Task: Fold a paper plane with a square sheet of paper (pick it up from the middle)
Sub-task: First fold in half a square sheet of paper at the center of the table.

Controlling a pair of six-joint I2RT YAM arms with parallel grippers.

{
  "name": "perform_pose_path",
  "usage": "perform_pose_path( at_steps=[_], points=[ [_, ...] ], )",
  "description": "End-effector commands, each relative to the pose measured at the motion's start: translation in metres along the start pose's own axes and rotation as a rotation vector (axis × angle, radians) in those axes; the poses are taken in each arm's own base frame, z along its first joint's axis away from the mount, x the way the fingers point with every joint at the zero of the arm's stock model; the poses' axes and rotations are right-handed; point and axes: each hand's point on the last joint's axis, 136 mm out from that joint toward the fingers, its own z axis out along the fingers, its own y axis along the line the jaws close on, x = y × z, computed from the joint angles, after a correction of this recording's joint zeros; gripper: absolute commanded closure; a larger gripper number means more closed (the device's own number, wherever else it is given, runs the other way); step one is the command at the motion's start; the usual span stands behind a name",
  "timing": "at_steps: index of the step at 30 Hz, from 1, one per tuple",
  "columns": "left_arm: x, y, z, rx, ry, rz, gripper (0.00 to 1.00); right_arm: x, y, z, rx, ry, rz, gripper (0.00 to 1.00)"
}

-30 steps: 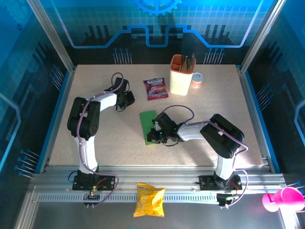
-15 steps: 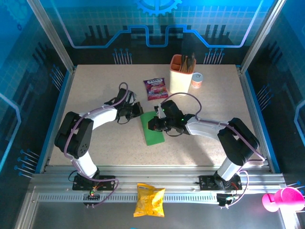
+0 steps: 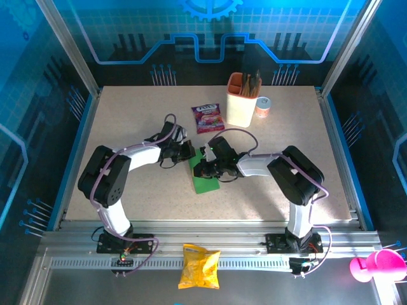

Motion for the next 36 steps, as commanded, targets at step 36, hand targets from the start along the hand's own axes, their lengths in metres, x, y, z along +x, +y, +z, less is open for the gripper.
perform_pose_path(
  at_steps=[36],
  points=[
    [0.021, 0.031, 0.039, -0.083, 0.085, 0.037, 1.00, 0.099, -0.036, 0.016, -0.002, 0.097, 0.081, 1.00]
  ],
)
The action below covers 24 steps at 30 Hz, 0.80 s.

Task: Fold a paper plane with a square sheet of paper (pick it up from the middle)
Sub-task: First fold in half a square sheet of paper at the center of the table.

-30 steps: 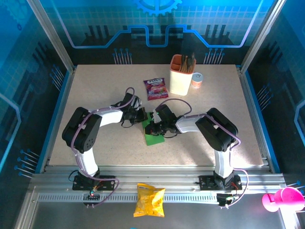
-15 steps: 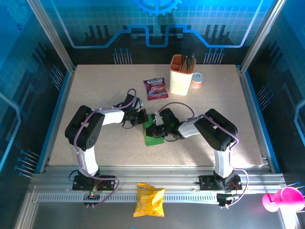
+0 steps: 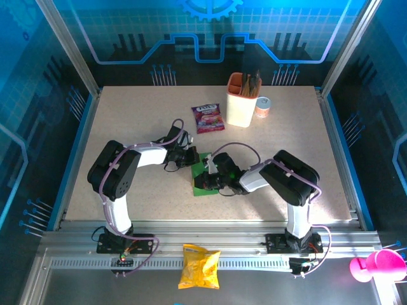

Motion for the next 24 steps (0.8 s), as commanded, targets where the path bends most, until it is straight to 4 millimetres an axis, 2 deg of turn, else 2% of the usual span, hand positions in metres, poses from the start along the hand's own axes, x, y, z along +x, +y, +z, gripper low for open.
perform_pose_path(
  at_steps=[1, 4, 10, 14, 17, 21, 24],
  points=[
    [0.002, 0.022, 0.010, -0.082, 0.010, 0.009, 1.00, 0.059, -0.024, -0.005, 0.092, 0.160, 0.106, 1.00],
    [0.001, 0.021, 0.010, -0.082, 0.011, 0.015, 1.00, 0.062, -0.018, -0.014, 0.093, 0.151, 0.103, 1.00],
    [-0.002, 0.019, 0.011, -0.080, 0.012, 0.024, 1.00, 0.054, -0.001, -0.041, 0.123, 0.120, 0.048, 1.00],
    [-0.001, 0.013, 0.008, -0.063, 0.010, 0.035, 1.00, 0.033, 0.001, -0.069, 0.190, 0.043, 0.017, 1.00],
    [0.005, 0.007, 0.006, -0.052, 0.017, 0.049, 1.00, 0.012, -0.007, -0.098, 0.283, -0.055, 0.009, 1.00],
    [0.020, 0.001, 0.003, -0.046, 0.027, 0.057, 1.00, -0.015, -0.011, -0.136, 0.378, -0.191, -0.009, 1.00],
    [0.033, -0.005, 0.001, -0.030, 0.030, 0.052, 1.00, -0.027, -0.012, -0.153, 0.366, -0.249, 0.045, 1.00]
  ],
)
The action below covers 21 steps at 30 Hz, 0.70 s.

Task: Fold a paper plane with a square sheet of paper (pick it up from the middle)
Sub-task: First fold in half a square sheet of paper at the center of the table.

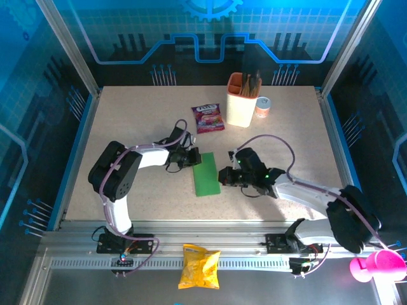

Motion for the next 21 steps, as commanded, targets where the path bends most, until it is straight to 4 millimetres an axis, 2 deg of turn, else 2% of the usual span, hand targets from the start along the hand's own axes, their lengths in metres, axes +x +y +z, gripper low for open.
perform_pose_path(
  at_steps=[1, 5, 9, 11, 16, 21],
  points=[
    [0.025, -0.001, -0.003, -0.016, 0.031, -0.004, 1.00, -0.013, -0.018, -0.014, 0.058, -0.020, 0.052, 1.00],
    [0.033, -0.012, -0.007, 0.008, 0.033, 0.002, 1.00, -0.022, -0.004, -0.014, -0.037, 0.000, 0.041, 1.00],
    [0.029, -0.020, -0.011, 0.023, 0.024, -0.001, 1.00, -0.020, 0.002, -0.006, -0.056, 0.014, 0.034, 0.96],
    [0.025, -0.026, -0.014, 0.030, 0.019, -0.003, 1.00, -0.017, 0.004, 0.002, -0.061, 0.035, 0.045, 1.00],
    [0.009, -0.042, -0.025, 0.056, -0.010, 0.003, 1.00, -0.003, 0.024, 0.026, -0.114, 0.104, 0.001, 1.00],
    [-0.002, -0.046, -0.030, 0.058, -0.023, 0.006, 1.00, 0.010, 0.040, 0.052, -0.147, 0.145, -0.023, 1.00]
  ],
)
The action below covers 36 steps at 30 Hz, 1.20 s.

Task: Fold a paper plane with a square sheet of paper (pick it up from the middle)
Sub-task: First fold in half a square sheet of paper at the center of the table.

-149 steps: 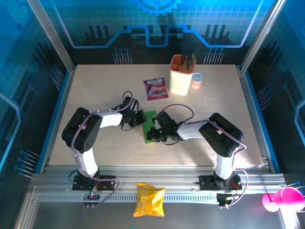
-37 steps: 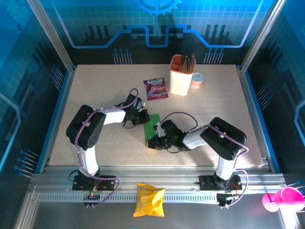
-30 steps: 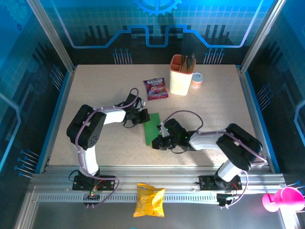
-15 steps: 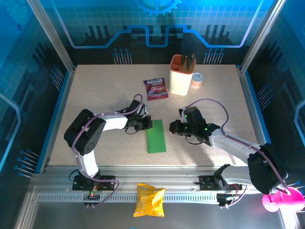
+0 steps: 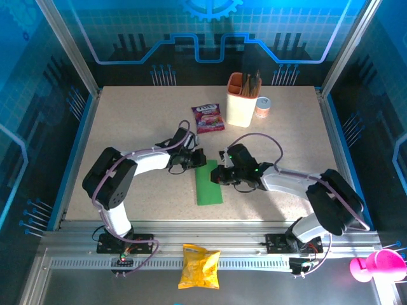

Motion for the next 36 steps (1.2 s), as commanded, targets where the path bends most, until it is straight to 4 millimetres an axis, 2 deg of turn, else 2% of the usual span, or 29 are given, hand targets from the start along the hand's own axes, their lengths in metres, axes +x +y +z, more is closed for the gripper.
perform_pose_path(
  at_steps=[1, 9, 20, 24, 28, 30, 36],
  points=[
    [-0.010, -0.007, -0.012, 0.007, -0.015, -0.011, 1.00, -0.005, 0.024, 0.014, -0.071, -0.005, -0.026, 1.00],
    [-0.001, 0.015, -0.007, -0.019, 0.002, -0.035, 1.00, -0.001, 0.027, 0.047, -0.070, 0.037, -0.021, 1.00],
    [0.011, 0.037, 0.006, -0.053, 0.027, -0.052, 1.00, 0.004, 0.022, 0.070, -0.055, 0.076, -0.019, 1.00],
    [0.016, 0.045, 0.012, -0.071, 0.042, -0.058, 1.00, 0.007, 0.010, 0.078, -0.024, 0.089, -0.016, 1.00],
    [0.019, 0.052, 0.015, -0.097, 0.051, -0.057, 1.00, 0.016, -0.009, 0.085, 0.035, 0.122, -0.013, 1.00],
    [0.020, 0.055, 0.015, -0.110, 0.054, -0.058, 1.00, 0.013, -0.009, 0.088, 0.043, 0.123, -0.019, 1.00],
    [0.023, 0.062, 0.017, -0.143, 0.067, -0.059, 1.00, 0.027, -0.021, 0.087, 0.085, 0.173, -0.023, 1.00]
  ],
)
